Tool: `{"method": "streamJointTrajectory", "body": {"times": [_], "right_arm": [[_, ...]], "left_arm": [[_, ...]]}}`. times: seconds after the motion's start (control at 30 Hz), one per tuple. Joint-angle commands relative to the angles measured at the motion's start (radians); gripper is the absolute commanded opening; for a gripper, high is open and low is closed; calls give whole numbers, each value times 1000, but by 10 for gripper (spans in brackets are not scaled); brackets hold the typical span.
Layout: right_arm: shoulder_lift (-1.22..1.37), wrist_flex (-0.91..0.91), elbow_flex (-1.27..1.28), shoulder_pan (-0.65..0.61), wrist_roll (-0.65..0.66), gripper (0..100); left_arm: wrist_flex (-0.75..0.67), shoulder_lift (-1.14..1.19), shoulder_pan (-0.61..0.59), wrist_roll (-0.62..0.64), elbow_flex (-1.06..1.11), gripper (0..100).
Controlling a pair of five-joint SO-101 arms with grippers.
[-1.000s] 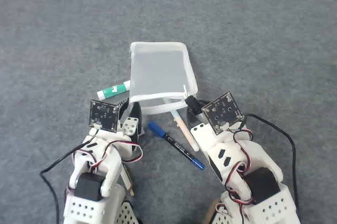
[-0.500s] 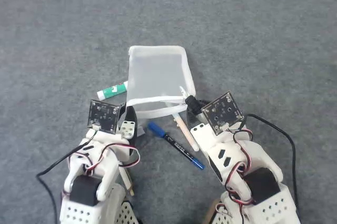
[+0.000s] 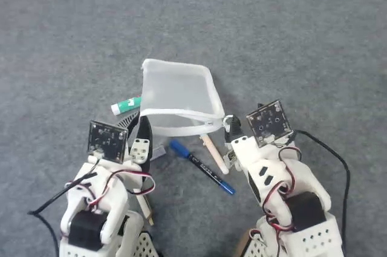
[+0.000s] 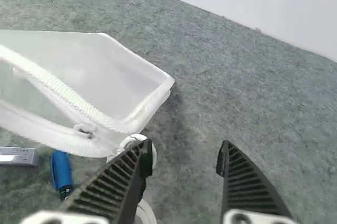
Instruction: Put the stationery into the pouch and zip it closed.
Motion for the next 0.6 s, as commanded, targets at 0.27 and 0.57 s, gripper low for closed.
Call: {"method": "streamJointTrajectory", "body": {"times": [0.27, 0.57], "right_arm": [[180, -110, -78, 24, 12, 177], [452, -117, -173, 24, 8, 177]], "left_arm": [[5, 354, -3, -9, -332, 11], [34, 595, -155, 37, -565, 11]]}}
